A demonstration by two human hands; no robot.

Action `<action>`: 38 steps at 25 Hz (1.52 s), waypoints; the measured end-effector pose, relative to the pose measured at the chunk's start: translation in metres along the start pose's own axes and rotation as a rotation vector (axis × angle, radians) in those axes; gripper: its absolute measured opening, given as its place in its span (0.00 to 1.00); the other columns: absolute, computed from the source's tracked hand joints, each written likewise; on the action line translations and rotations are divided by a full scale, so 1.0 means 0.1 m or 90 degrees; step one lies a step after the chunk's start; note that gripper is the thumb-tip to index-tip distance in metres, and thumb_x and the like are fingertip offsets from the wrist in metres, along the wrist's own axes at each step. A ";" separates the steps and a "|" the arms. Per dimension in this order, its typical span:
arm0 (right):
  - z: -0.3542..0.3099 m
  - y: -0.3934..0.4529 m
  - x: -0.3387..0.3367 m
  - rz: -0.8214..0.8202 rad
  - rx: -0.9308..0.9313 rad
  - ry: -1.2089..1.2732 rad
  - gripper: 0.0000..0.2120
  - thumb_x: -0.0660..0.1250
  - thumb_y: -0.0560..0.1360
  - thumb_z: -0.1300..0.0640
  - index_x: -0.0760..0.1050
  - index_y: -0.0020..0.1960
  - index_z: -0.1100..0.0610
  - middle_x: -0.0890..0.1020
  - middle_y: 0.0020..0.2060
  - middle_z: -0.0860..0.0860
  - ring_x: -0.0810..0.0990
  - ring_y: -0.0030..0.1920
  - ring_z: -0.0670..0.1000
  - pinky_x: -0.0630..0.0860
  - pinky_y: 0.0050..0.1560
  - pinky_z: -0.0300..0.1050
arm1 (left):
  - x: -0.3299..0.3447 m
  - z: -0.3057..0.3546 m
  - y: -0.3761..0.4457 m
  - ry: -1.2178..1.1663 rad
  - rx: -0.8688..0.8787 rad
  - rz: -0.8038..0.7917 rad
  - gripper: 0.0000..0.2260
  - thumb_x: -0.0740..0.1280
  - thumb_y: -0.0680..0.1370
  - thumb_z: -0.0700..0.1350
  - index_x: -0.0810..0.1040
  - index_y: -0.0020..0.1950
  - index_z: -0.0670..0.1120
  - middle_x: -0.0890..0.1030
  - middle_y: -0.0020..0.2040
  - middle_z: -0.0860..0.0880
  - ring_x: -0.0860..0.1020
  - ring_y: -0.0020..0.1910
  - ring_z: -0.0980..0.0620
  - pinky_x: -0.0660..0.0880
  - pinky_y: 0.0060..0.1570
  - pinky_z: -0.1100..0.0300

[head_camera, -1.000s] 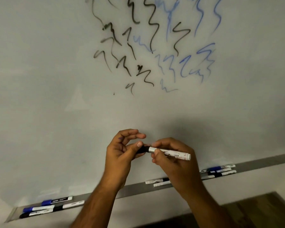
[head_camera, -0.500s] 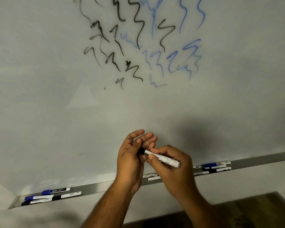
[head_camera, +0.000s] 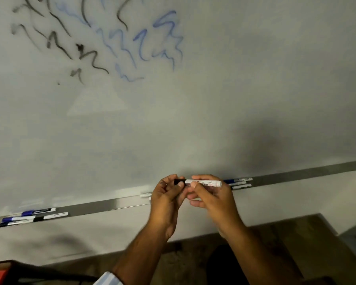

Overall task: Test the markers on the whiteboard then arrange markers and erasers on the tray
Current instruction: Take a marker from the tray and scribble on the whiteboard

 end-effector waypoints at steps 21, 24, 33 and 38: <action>2.85 -1.00 -2.77 0.291 0.380 -0.243 0.09 0.74 0.79 0.59 0.87 0.41 0.53 0.87 0.33 0.54 0.87 0.38 0.58 0.86 0.44 0.58 | -0.69 -3.06 0.10 0.779 -0.312 -0.076 0.07 0.74 0.80 0.42 0.84 0.58 0.44 0.84 0.47 0.50 0.82 0.41 0.56 0.77 0.34 0.69; 3.02 -0.90 -2.81 0.260 0.418 -0.168 0.07 0.76 0.79 0.58 0.87 0.43 0.57 0.87 0.36 0.56 0.87 0.39 0.54 0.85 0.42 0.49 | -0.69 -3.11 0.12 0.761 -0.324 -0.055 0.07 0.74 0.80 0.41 0.84 0.58 0.43 0.85 0.47 0.48 0.82 0.40 0.54 0.78 0.34 0.66; 3.06 -0.87 -2.88 0.282 0.454 -0.071 0.06 0.72 0.81 0.61 0.84 0.51 0.64 0.87 0.42 0.60 0.86 0.37 0.51 0.84 0.39 0.44 | -0.77 -3.02 0.13 0.762 -0.337 -0.068 0.04 0.74 0.80 0.42 0.83 0.53 0.49 0.86 0.51 0.45 0.84 0.46 0.46 0.84 0.48 0.47; 2.98 -0.83 -2.68 0.255 0.430 -0.078 0.06 0.72 0.81 0.60 0.84 0.53 0.63 0.88 0.43 0.59 0.87 0.41 0.53 0.87 0.45 0.48 | -0.89 -2.79 0.17 0.763 -0.313 -0.037 0.04 0.74 0.80 0.43 0.84 0.55 0.48 0.87 0.51 0.46 0.86 0.50 0.44 0.84 0.49 0.47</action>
Point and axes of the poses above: each hand's wrist, its own y-axis towards the middle knuckle, its own x-axis out of the palm, z = x × y, the point moved 8 cm from there along y, towards the middle knuckle
